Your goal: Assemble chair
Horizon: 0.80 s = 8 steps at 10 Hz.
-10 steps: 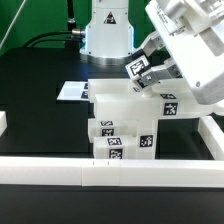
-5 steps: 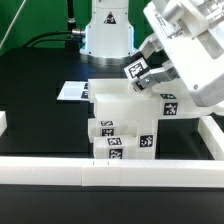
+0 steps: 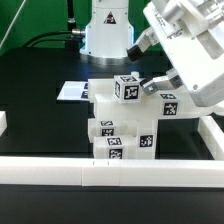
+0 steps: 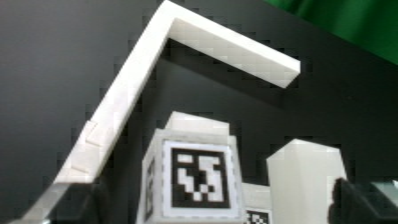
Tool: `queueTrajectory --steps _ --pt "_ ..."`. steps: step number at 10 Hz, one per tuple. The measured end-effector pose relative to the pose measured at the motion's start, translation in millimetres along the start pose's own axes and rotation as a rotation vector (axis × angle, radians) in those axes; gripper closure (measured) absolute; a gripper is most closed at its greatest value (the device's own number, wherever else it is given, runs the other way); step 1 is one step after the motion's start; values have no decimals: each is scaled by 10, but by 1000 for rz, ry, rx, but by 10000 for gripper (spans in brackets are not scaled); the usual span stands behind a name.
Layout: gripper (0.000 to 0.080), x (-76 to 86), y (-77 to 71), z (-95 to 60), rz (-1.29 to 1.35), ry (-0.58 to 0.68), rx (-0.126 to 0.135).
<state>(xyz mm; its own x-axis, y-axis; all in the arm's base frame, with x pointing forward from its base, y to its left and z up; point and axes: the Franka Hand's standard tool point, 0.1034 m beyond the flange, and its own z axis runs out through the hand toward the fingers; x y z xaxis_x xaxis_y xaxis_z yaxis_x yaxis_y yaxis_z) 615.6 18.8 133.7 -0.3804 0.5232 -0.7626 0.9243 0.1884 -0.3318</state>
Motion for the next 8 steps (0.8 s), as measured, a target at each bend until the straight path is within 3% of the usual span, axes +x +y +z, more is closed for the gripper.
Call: queueTrajectory --steps 2,4,6,7,8 --pt "151 -4 -12 4 0 -4 9" --pt "150 -61 -25 0 13 -48 82" --pt "150 -263 -14 -102 53 -107 199" --pt "150 -312 37 -130 78 -110 219" --pt "150 -284 48 -122 72 -112 212"
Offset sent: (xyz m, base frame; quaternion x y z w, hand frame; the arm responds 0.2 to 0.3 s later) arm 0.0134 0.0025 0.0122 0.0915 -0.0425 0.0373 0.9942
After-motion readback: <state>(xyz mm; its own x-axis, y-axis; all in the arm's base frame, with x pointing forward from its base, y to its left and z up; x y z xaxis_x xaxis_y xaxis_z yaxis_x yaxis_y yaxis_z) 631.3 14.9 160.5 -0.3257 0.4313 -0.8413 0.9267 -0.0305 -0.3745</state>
